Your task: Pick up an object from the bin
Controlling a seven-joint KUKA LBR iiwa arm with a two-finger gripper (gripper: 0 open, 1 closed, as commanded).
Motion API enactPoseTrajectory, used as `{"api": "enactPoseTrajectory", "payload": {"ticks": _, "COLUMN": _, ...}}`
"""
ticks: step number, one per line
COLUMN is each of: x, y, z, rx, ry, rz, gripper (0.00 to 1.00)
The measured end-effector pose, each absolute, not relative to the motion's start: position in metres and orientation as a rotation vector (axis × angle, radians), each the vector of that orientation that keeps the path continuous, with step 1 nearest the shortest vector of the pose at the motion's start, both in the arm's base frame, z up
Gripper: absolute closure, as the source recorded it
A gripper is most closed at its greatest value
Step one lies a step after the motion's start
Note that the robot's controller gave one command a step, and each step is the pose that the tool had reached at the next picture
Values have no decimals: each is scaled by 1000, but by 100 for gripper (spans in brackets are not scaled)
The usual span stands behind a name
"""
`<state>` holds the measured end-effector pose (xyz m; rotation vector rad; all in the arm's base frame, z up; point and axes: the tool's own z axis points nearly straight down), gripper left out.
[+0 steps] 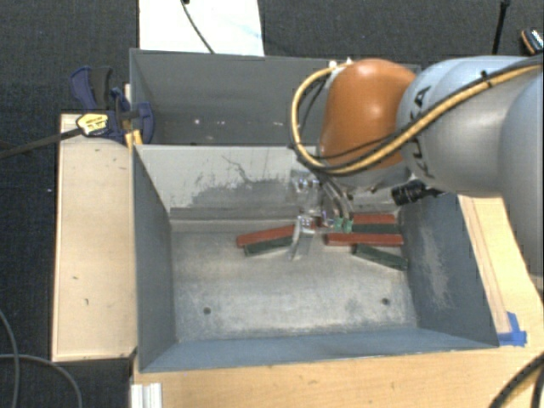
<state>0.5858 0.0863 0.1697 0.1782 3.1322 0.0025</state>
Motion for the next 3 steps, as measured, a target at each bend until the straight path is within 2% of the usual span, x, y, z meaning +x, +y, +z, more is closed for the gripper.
{"api": "enactPoseTrajectory", "payload": {"ticks": 1, "x": 591, "y": 94, "z": 72, "rx": 367, "ry": 3125, "rz": 0, "gripper": 0}}
{"api": "enactPoseTrajectory", "payload": {"ticks": 2, "x": 593, "y": 94, "z": 76, "rx": 367, "ry": 3118, "rz": 2, "gripper": 100}}
{"api": "enactPoseTrajectory", "payload": {"ticks": 3, "x": 547, "y": 38, "z": 72, "rx": 393, "ry": 3114, "rz": 0, "gripper": 100}}
